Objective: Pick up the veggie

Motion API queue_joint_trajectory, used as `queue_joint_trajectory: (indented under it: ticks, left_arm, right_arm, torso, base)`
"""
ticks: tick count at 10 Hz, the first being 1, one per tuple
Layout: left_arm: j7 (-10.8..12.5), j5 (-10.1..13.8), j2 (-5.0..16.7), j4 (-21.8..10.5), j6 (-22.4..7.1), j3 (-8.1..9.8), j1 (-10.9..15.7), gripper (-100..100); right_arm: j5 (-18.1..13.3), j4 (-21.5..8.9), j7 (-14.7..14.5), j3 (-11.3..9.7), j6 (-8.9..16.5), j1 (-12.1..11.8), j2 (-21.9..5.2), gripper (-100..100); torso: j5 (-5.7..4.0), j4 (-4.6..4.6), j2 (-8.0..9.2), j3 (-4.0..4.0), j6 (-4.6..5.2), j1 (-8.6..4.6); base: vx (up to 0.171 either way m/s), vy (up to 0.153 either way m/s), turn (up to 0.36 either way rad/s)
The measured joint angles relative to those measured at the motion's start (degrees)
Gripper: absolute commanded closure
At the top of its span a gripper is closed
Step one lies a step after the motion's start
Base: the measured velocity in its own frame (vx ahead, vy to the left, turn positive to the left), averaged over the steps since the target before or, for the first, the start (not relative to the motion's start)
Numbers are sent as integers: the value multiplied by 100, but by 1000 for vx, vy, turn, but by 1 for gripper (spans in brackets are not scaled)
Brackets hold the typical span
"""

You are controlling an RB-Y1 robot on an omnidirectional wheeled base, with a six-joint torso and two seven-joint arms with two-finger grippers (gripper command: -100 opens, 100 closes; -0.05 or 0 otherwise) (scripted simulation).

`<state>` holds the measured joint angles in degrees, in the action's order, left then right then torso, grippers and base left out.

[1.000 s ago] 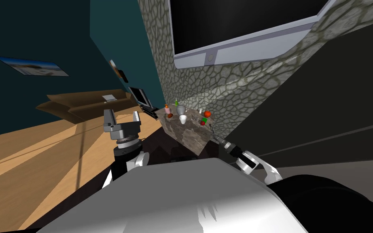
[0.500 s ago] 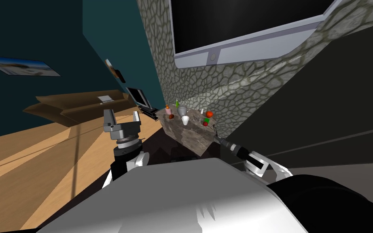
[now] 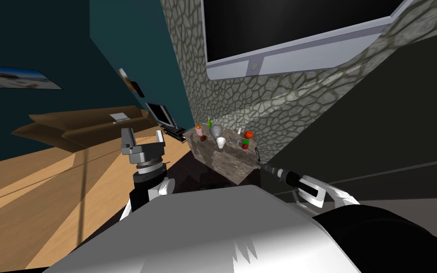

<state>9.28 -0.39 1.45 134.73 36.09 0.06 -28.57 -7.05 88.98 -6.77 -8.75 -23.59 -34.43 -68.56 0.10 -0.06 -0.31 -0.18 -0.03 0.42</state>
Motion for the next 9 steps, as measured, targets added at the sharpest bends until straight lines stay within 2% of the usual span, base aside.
queue_joint_trajectory:
  ticks: [2,3,4,6,9]
  left_arm:
    - [0,0,0,0,0,0,0,0]
    - [0,0,0,0,0,0,0,0]
    - [0,0,0,0,0,0,0,0]
    - [0,0,1,0,0,0,0,0]
    - [0,0,0,0,0,0,0,0]
  right_arm:
    - [-92,-282,-171,-57,0,7,-274,-100]
    - [-137,-534,-230,-131,-49,102,-370,-100]
    - [-183,-601,-349,-86,-6,-18,-535,-100]
    - [-230,-734,-438,-127,36,20,-674,-100]
    - [-395,-1168,-708,-198,-49,62,-1007,-100]
  torso:
    - [1,1,2,1,-1,4]
    - [1,0,1,0,-1,-1]
    - [2,0,-1,-1,0,4]
    - [-4,1,6,3,-2,-24]
    - [-1,-1,-5,-3,-1,-3]
  base:
    - [61,133,-34]
    - [70,135,-23]
    - [70,117,-26]
    - [39,71,-9]
    - [73,113,-18]
